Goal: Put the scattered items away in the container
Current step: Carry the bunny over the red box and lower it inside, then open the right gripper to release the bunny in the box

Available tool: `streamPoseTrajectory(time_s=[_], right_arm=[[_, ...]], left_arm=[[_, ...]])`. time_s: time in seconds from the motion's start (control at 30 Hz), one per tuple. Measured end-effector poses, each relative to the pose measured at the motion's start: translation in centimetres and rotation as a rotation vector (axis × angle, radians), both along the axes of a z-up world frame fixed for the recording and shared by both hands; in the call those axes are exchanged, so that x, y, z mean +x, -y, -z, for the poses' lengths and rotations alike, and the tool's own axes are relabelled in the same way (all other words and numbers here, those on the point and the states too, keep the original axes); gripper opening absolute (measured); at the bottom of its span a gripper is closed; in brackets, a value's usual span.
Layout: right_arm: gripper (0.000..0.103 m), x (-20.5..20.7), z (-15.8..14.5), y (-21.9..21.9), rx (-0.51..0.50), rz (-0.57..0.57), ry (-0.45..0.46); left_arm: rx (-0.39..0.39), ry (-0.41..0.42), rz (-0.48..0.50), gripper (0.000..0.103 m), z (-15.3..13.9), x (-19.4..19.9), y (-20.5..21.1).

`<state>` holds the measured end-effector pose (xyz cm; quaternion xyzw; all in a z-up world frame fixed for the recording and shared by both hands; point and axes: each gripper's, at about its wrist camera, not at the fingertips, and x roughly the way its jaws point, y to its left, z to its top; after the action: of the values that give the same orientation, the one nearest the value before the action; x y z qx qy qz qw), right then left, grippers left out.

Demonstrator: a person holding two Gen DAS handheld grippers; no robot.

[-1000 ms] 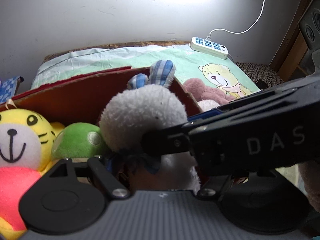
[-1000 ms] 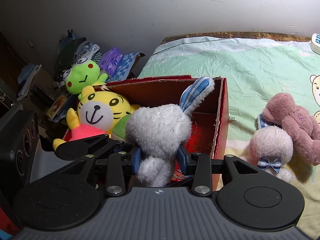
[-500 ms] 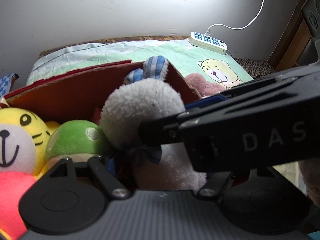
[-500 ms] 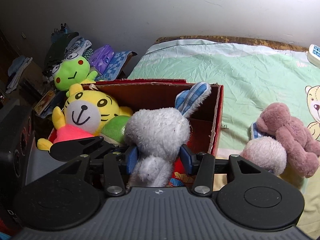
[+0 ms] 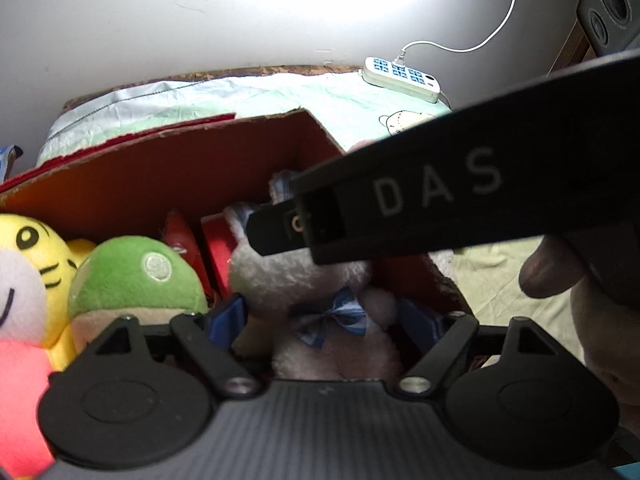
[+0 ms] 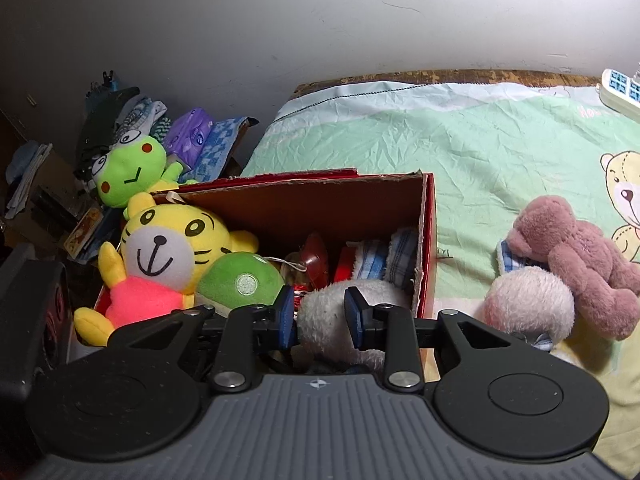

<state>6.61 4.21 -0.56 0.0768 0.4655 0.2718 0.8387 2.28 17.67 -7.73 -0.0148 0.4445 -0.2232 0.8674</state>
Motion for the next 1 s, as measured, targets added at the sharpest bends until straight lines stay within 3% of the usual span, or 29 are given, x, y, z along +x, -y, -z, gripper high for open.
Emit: streamPoseTrajectory(time_s=[0.3,0.53,0.73,1.0], right_arm=[[0.032,-0.3,-0.5,1.4,0.038,0.065,0.009],[0.032,-1.7,-0.9,3.1,0.047,0.145,0.039],[0.032,-3.7,-1.1,3.9,0.051,0.188,0.055],[0.032,-6.1,-1.8,4.8,0.065,0.225,0.081]], left_arm=[[0.023,-0.018,-0.004,0.085,-0.1,0.3,0.2],[0.059,-0.039,-0.062,0.086,-1.7,0.5,-1.0],[0.086,0.023,-0.078,0.095,-3.6,-1.2,-0.4],[0.151,0.047,-0.154,0.095,-5.2,-2.9,-0.4]])
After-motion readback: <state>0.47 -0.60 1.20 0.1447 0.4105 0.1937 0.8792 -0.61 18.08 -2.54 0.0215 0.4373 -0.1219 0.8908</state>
